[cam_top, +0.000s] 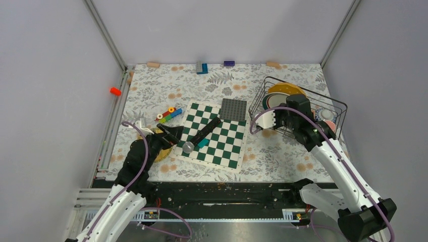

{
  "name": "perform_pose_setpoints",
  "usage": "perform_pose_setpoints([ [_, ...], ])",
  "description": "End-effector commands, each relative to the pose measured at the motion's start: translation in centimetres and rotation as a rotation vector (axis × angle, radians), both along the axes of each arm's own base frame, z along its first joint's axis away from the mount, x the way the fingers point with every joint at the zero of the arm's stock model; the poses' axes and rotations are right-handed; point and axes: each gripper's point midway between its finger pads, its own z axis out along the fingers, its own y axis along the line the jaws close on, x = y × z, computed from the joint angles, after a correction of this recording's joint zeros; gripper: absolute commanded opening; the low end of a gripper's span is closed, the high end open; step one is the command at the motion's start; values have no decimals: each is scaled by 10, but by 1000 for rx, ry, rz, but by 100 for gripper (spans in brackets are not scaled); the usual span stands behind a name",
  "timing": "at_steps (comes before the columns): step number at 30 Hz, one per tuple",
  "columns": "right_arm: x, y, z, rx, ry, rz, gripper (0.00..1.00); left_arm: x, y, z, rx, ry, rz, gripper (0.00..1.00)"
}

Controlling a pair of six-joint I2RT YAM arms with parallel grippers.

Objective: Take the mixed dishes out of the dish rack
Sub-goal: Pick up the plate from the dish rack.

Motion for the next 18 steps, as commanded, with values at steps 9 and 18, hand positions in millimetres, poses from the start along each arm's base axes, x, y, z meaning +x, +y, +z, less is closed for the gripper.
perform_pose_setpoints([
  [9,-30,75,105,622,6,142,0,-11,-10,21,-22,-62,-78,99],
  [18,-42,118,180,1229,86,179,0,-27,-29,49,-48,-177,-221,99],
])
